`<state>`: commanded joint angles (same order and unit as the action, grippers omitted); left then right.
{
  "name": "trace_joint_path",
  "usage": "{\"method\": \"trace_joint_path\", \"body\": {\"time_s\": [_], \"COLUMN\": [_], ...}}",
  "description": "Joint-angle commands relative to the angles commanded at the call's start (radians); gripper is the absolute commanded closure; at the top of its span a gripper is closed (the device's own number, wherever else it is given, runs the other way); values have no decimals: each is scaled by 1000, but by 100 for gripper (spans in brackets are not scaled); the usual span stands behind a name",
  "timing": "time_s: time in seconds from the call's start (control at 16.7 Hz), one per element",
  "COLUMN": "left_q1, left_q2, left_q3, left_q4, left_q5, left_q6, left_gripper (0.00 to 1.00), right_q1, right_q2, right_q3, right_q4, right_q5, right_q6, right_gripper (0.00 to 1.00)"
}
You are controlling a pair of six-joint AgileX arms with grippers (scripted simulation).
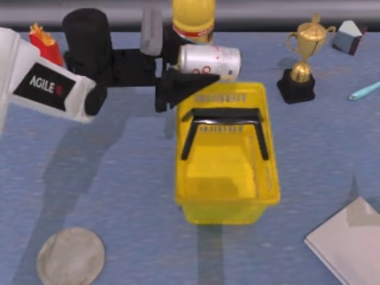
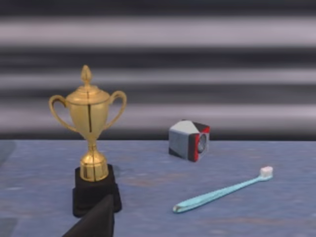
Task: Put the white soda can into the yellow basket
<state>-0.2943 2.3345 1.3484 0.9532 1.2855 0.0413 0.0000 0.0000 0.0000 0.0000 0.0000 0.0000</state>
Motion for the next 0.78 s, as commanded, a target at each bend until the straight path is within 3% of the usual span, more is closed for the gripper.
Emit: {"method": "trace_joint_path", "body": {"time_s": [0.42,0.78], "left_q1": [8,8], "left_q2": [83,83], "left_q3": [-22,-22], "left_q4": [102,102], "left_q5": [-1,-1], "left_q6": [-3,-3], "left_gripper": [100,55], "right_q1": [0,0], "right_q2": [0,0], "right_q3": [0,0], "right_q4": [0,0], "right_q5": [0,0], "right_q6": [0,0], "right_gripper": [0,0]}}
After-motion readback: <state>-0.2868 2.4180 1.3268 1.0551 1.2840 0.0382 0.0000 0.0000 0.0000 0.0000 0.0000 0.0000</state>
